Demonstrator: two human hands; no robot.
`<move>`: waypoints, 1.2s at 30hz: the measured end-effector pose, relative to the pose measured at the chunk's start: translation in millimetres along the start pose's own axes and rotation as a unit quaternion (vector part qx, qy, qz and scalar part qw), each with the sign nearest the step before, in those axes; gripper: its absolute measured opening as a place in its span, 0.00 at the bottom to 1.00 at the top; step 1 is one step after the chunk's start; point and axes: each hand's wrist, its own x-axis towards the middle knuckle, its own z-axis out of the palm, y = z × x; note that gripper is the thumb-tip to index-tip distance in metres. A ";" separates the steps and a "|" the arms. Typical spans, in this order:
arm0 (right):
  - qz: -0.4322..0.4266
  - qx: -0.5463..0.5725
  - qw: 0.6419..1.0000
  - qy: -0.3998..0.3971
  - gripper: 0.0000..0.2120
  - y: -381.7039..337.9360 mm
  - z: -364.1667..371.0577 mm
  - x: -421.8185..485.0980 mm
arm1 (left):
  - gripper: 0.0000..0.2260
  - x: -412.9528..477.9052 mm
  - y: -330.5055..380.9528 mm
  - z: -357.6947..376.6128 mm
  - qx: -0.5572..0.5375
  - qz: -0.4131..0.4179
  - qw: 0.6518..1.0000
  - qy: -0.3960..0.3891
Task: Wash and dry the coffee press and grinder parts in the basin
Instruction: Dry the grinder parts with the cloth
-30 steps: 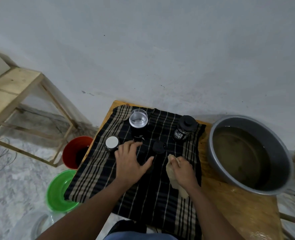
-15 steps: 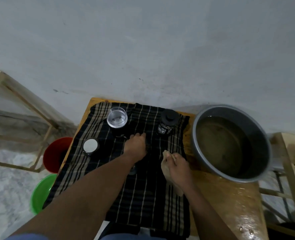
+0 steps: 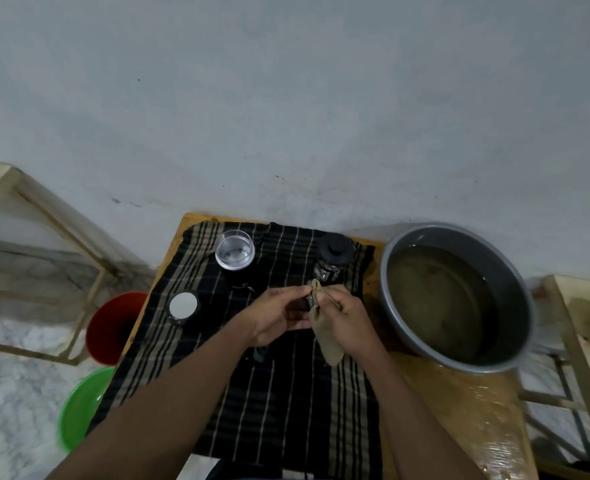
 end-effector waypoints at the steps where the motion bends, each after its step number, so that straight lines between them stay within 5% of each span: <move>1: -0.004 0.003 1.000 -0.002 0.11 -1.4 1.9 0.5 | 0.15 -1.6 3.1 -1.8 0.002 0.004 1.000 -0.001; 8: 0.038 -0.048 0.998 -0.012 0.16 -5.4 11.8 -5.1 | 0.16 -13.6 13.5 -4.8 0.080 0.074 0.992 0.069; 15: 0.089 0.184 0.978 0.032 0.13 -19.4 4.0 -3.1 | 0.15 -17.7 13.9 7.5 0.109 0.117 0.983 0.090; 20: 0.118 0.062 0.991 0.023 0.13 -7.2 10.5 -5.7 | 0.13 -18.4 14.1 12.4 0.121 0.145 0.974 0.123; 23: 0.168 0.219 0.961 -0.010 0.14 0.8 4.5 -16.0 | 0.16 -13.4 5.8 8.9 0.150 0.151 0.966 0.147; 27: 0.122 0.284 0.941 0.141 0.12 3.4 -5.6 -13.0 | 0.27 -14.4 -0.1 4.7 0.293 0.141 0.938 0.120; 29: 0.071 0.206 0.966 0.139 0.12 -5.1 -9.3 -8.0 | 0.31 -16.8 0.2 6.4 0.341 0.132 0.928 0.075; 32: 0.032 0.019 0.997 0.066 0.13 -11.3 -3.7 -4.6 | 0.28 -19.0 1.7 11.7 0.266 0.137 0.954 0.037; 36: 0.040 0.099 0.990 0.088 0.14 -7.8 0.5 -6.8 | 0.19 -27.6 -3.9 26.9 0.100 0.136 0.985 0.030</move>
